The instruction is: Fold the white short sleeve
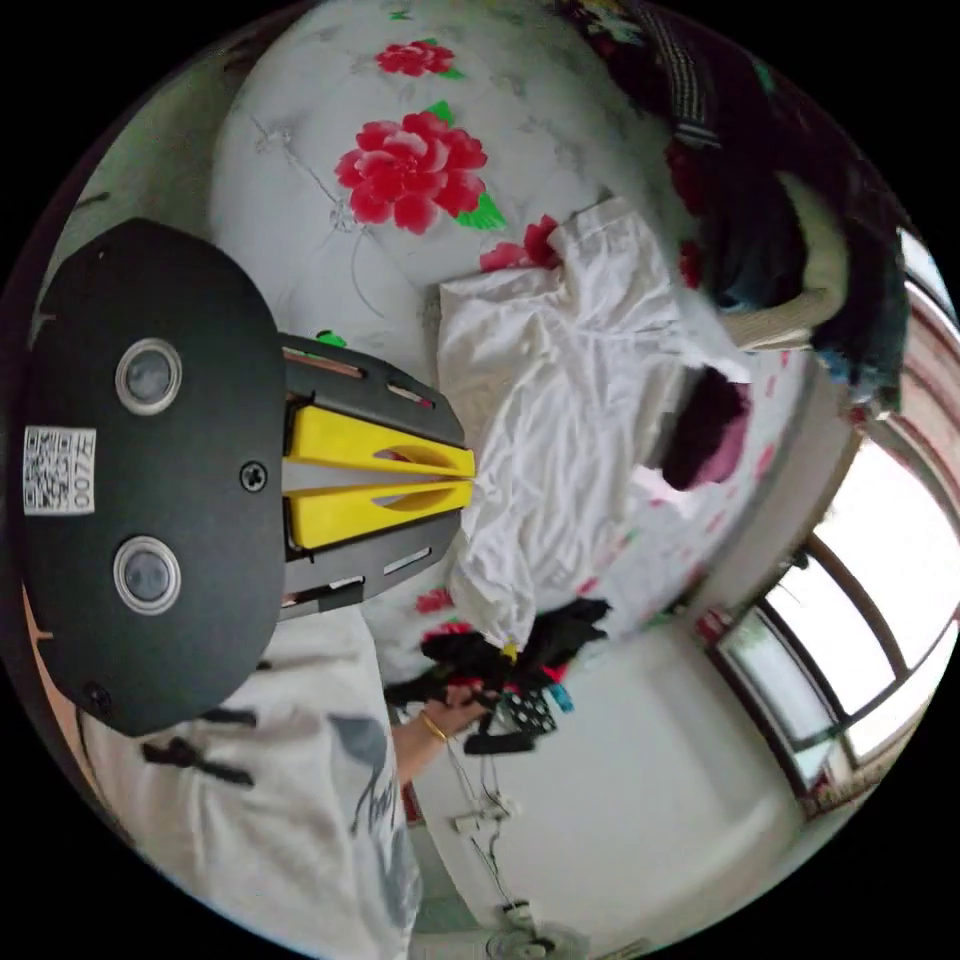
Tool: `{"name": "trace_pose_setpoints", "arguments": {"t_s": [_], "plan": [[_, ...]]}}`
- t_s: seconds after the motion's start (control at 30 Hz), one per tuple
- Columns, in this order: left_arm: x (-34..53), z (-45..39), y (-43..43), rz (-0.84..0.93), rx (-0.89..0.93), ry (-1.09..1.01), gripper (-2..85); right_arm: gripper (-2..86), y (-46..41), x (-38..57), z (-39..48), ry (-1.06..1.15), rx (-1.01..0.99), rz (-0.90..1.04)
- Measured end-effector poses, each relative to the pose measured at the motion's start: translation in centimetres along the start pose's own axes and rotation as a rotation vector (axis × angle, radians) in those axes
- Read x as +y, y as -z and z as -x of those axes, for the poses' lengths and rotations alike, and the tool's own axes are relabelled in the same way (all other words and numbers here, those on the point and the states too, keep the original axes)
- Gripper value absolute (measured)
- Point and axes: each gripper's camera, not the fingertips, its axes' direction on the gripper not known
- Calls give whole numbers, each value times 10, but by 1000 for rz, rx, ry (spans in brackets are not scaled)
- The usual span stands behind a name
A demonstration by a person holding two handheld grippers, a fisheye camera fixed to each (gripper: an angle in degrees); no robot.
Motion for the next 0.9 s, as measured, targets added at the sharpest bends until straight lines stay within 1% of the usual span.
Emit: {"name": "trace_pose_setpoints", "arguments": {"t_s": [0.03, 0.1, 0.13, 0.17, 0.23, 0.3, 0.33, 0.37, 0.4, 0.43, 0.5, 0.57, 0.7, 0.8, 0.9], "plan": [[7, 2, 18, -46, 18, 8, -10, -1, 26, 11, 6, 28, -40, -46], [40, 12, 85, -208, 62, 65, -10, -2, 63, 31, 18, 74, -86, -99], [50, 15, 99, -244, 64, 84, -10, -2, 82, 45, 27, 118, -115, -111], [69, 22, 123, -300, 62, 123, -10, -2, 88, 52, 32, 142, -126, -106], [97, 35, 141, -318, 43, 193, -10, -2, 94, 75, 44, 188, -111, -32], [128, 53, 137, -220, 11, 289, -10, -2, 78, 89, 45, 181, -91, 69], [134, 56, 132, -181, 0, 298, -10, -2, 61, 97, 44, 155, -81, 145], [146, 60, 119, -88, -53, 315, -10, -2, 52, 101, 44, 145, -72, 180], [158, 64, 106, 4, -107, 327, -10, -1, 35, 110, 46, 138, -41, 237], [164, 66, 99, 47, -128, 334, -10, -1, 19, 118, 48, 123, 9, 283], [186, 73, 82, 156, -162, 369, -10, 1, 2, 129, 49, 95, 66, 331], [196, 77, 78, 188, -166, 385, -10, 4, -7, 139, 48, 51, 108, 361], [203, 82, 91, 157, -138, 393, -10, 30, 11, 149, 54, 37, 162, 286], [200, 83, 100, 117, -97, 385, -9, 50, 25, 147, 67, 79, 133, 243], [199, 81, 105, 106, -76, 366, -10, 64, 18, 146, 77, 30, 31, 275]]}}
